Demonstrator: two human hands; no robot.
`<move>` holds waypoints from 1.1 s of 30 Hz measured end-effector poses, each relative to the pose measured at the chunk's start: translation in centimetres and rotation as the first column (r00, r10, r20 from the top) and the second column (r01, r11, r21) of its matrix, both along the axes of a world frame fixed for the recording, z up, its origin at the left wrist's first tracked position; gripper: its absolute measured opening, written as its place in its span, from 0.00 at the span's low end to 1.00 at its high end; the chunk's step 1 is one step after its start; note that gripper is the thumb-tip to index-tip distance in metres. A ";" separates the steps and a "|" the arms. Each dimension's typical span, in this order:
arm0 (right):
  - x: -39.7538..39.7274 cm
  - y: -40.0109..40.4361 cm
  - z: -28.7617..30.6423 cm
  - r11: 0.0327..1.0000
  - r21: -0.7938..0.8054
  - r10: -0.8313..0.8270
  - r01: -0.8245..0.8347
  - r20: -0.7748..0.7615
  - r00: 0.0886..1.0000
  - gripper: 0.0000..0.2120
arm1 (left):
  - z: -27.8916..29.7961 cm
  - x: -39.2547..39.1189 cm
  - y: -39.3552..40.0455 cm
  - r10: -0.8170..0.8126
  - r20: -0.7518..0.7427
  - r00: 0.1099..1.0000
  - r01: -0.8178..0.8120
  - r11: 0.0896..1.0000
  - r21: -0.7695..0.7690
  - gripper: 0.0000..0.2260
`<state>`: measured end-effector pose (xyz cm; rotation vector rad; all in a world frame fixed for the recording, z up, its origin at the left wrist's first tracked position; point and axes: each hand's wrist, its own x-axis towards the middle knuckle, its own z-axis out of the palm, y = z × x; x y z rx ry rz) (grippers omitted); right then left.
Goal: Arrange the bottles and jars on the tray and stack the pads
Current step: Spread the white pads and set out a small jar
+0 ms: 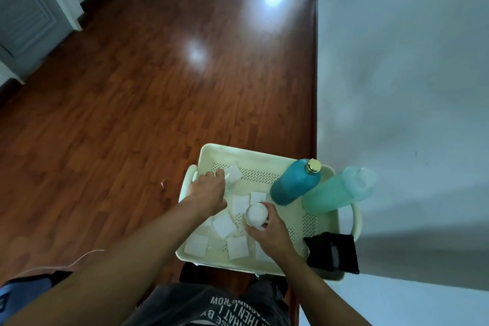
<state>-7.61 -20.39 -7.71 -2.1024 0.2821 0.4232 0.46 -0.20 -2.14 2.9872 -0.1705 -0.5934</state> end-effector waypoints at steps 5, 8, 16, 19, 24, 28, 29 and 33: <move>-0.2 0.1 0.7 0.999 0.002 0.032 -0.032 0.011 0.999 0.28 | 1.2 1.3 0.3 -0.096 0.060 0.994 0.097 0.995 -0.002 0.24; -0.3 0.2 1.1 0.999 -0.017 0.040 -0.039 0.009 0.999 0.29 | 1.9 2.1 0.2 -0.167 0.093 0.982 0.171 0.985 -0.032 0.22; -0.5 0.0 2.0 0.996 -0.055 0.067 -0.065 0.036 0.997 0.29 | 3.0 3.2 -0.5 -0.300 0.082 0.950 0.303 0.952 -0.030 0.19; -0.7 -0.1 2.2 0.996 -0.060 0.075 -0.072 0.044 0.996 0.29 | 3.1 3.3 -0.6 -0.339 0.086 0.937 0.343 0.939 -0.029 0.19; -0.7 -0.3 2.4 0.995 -0.059 0.083 -0.080 0.049 0.995 0.27 | 2.5 3.2 -0.5 -0.428 0.036 0.903 0.430 0.901 -0.054 0.21; -0.8 -0.5 2.5 0.994 -0.066 0.094 -0.091 0.036 0.995 0.28 | 1.9 3.1 -0.3 -0.478 0.000 0.879 0.477 0.877 -0.068 0.21; -0.8 -0.6 2.6 0.993 -0.069 0.096 -0.094 0.031 0.995 0.28 | 1.9 3.1 -0.3 -0.480 -0.003 0.877 0.479 0.875 -0.070 0.21; -0.7 -0.8 2.8 0.986 -0.124 0.112 -0.108 0.022 0.993 0.27 | 2.0 3.4 0.2 -0.503 -0.020 0.864 0.501 0.863 -0.061 0.25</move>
